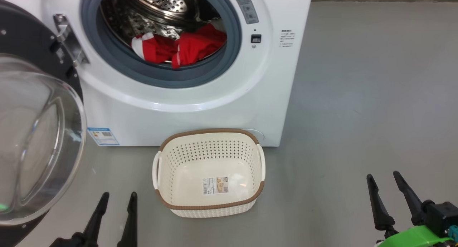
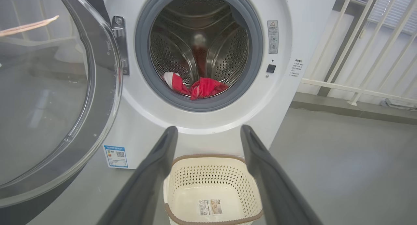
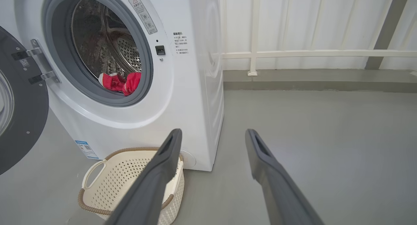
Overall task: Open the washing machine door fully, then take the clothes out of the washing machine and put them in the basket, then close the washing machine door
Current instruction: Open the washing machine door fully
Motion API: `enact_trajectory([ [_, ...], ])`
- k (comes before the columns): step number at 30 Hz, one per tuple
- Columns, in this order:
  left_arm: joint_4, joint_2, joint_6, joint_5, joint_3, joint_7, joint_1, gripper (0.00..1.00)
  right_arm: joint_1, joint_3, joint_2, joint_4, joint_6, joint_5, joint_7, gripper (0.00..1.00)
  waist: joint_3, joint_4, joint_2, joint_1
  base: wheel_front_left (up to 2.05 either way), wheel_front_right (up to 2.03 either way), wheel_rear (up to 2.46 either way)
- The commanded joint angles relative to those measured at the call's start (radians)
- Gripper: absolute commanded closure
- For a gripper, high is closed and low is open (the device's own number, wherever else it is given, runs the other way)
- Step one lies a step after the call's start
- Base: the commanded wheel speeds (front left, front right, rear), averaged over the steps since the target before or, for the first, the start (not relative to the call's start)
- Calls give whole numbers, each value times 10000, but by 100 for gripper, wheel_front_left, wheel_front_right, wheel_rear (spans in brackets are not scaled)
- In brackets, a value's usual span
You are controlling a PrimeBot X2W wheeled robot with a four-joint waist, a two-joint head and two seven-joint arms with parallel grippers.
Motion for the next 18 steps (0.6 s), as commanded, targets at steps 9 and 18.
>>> enact_trajectory([
  [9,-400,64,-54,37,136,-49,-20,0,99,-36,-98,-328,50,68,-92,0,-15,-368,0,0,0,0,0],
  [18,-466,81,-54,30,125,-49,-41,0,113,-96,-66,-370,50,51,-92,0,-1,-416,0,0,0,0,0],
])
